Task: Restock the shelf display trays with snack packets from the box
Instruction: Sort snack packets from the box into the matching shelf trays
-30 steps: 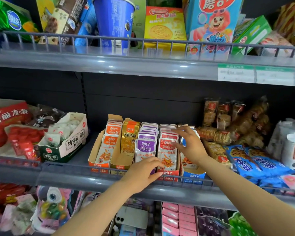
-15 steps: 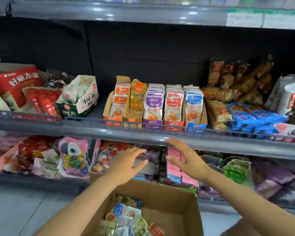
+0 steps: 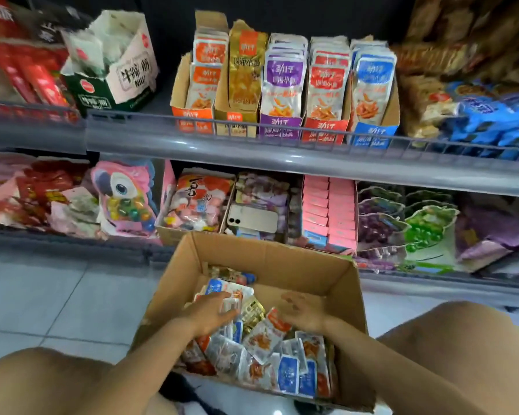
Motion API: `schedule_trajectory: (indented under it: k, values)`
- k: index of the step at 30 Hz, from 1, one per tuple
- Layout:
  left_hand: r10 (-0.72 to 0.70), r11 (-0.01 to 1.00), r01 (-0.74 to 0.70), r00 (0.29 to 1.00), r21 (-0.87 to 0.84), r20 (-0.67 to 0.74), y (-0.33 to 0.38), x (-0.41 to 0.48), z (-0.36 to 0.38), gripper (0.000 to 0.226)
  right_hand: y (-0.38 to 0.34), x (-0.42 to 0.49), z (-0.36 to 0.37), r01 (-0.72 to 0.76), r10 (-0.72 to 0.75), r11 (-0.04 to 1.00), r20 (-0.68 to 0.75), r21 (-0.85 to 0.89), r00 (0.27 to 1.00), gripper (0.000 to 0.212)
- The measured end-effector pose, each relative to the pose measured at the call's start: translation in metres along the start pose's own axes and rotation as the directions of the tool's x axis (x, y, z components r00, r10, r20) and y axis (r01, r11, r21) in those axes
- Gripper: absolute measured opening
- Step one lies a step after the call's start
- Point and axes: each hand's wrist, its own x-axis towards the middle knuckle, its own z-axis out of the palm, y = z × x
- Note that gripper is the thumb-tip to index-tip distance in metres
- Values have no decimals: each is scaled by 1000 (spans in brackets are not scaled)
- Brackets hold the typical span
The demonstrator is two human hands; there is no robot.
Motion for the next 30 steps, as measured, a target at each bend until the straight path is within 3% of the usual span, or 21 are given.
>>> schedule_trajectory:
  k: [2, 5, 11, 14, 18, 20, 24, 27, 30]
  values:
    - [-9, 1000, 10, 998, -2, 57, -4, 10, 10, 86, 11, 14, 8, -70, 70, 997, -4, 30, 998, 63]
    - [27, 1000, -26, 995, -13, 96, -5, 27, 23, 68, 22, 30, 19, -135, 135, 989, -6, 68, 991, 66]
    - [137, 972, -159, 982, 175, 132, 7, 64, 42, 66, 32, 50, 36, -124, 138, 985, -120, 116, 983, 71]
    - [176, 958, -190, 981, 213, 82, 11, 76, 44, 63, 36, 53, 43, -98, 105, 994, -155, 50, 982, 83]
    - [141, 986, -139, 990, 90, -13, 11, 85, 46, 45, 37, 50, 55, -65, 52, 994, -142, -90, 989, 93]
    - [141, 980, -147, 989, 132, 49, 10, 88, 45, 40, 38, 50, 56, -65, 48, 993, -171, -95, 984, 89]
    - [119, 980, -134, 987, 144, 110, 8, 87, 42, 52, 38, 51, 59, -64, 49, 997, -270, -45, 962, 73]
    - [127, 991, -130, 989, 39, 73, 7, 81, 41, 48, 30, 45, 55, -20, 61, 987, -258, 157, 964, 59]
    - [135, 958, -134, 991, -253, -15, 8, 74, 28, 21, 15, 36, 38, 58, 60, 889, -241, 454, 969, 49]
